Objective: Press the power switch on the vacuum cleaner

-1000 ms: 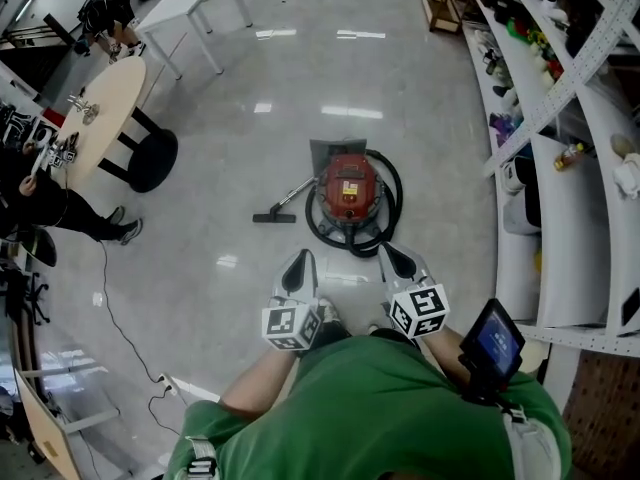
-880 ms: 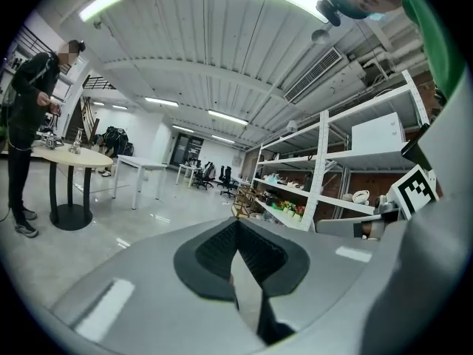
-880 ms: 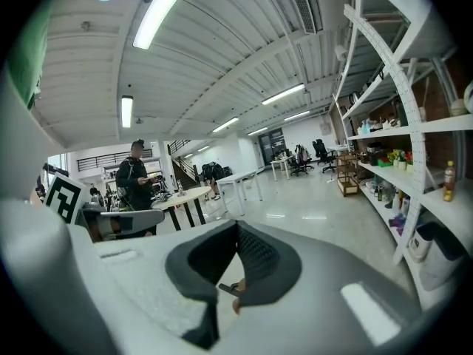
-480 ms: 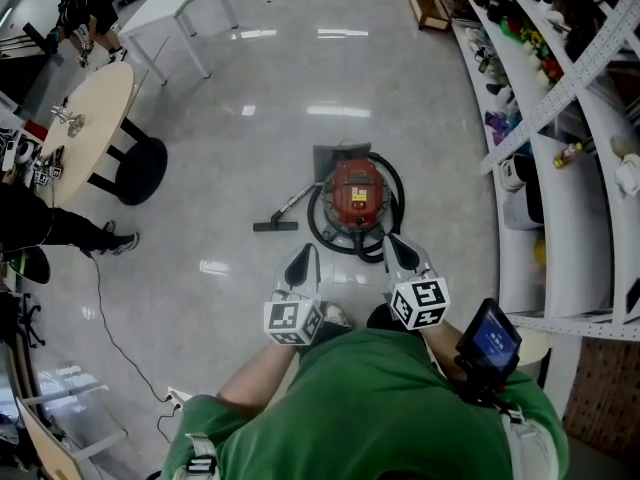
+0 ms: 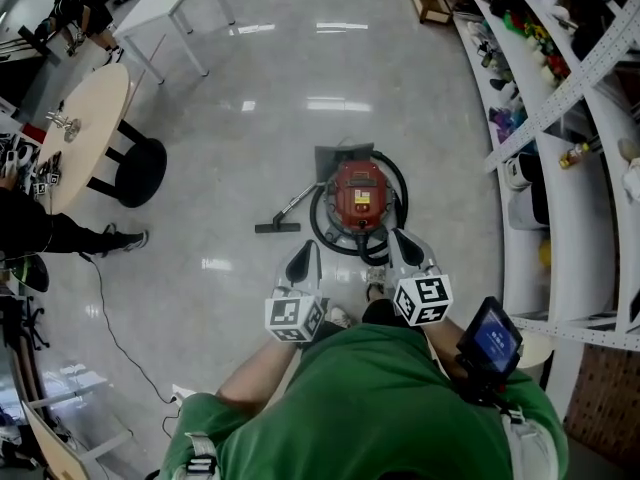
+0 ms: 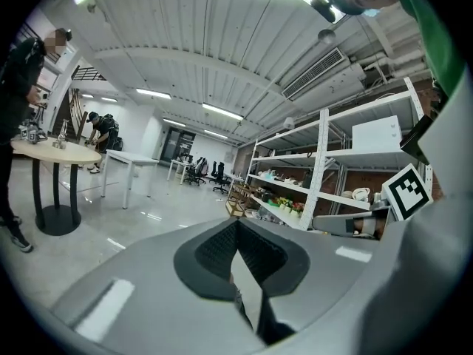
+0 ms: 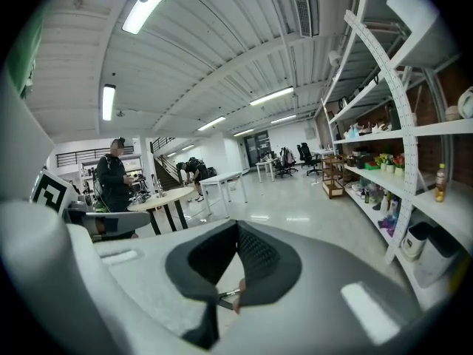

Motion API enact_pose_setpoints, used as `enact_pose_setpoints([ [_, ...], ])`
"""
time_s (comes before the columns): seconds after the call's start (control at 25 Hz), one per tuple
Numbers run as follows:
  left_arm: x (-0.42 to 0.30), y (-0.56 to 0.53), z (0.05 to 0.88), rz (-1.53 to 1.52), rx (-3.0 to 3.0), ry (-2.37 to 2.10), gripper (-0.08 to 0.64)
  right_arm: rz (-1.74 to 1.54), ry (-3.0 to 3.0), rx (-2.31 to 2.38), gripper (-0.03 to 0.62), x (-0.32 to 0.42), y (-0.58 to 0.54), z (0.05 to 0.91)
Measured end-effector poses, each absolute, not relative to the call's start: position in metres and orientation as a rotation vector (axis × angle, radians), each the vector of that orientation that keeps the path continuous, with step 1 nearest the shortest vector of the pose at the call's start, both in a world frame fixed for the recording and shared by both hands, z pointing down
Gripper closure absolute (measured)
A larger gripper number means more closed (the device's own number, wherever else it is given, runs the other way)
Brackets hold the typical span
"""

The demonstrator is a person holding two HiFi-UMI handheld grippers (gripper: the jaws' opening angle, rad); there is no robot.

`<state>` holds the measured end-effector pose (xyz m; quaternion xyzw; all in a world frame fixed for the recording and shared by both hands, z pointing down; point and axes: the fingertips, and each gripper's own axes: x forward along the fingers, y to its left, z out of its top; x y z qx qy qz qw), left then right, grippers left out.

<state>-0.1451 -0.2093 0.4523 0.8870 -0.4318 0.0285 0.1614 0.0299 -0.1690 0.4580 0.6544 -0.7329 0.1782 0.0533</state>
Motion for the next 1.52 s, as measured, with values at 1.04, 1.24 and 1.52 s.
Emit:
enact_pose_setpoints([
  [1.04,-0.028,-0.334,0.515,0.374,2.409,-1.365,0.552,0.727,-2.246,1.745,0.589,0.137,-0.304,0.542],
  [1.24,-0.025,-0.353,0.546,0.419,2.382,-1.327,0.552,0.765,-2.210,1.710,0.589,0.134,-0.320,0.570],
  [1.52,-0.012,-0.376,0.590,0.503,2.380,-1.208,0.552,0.823,-2.125,1.725,0.589,0.136,-0.337,0.609],
])
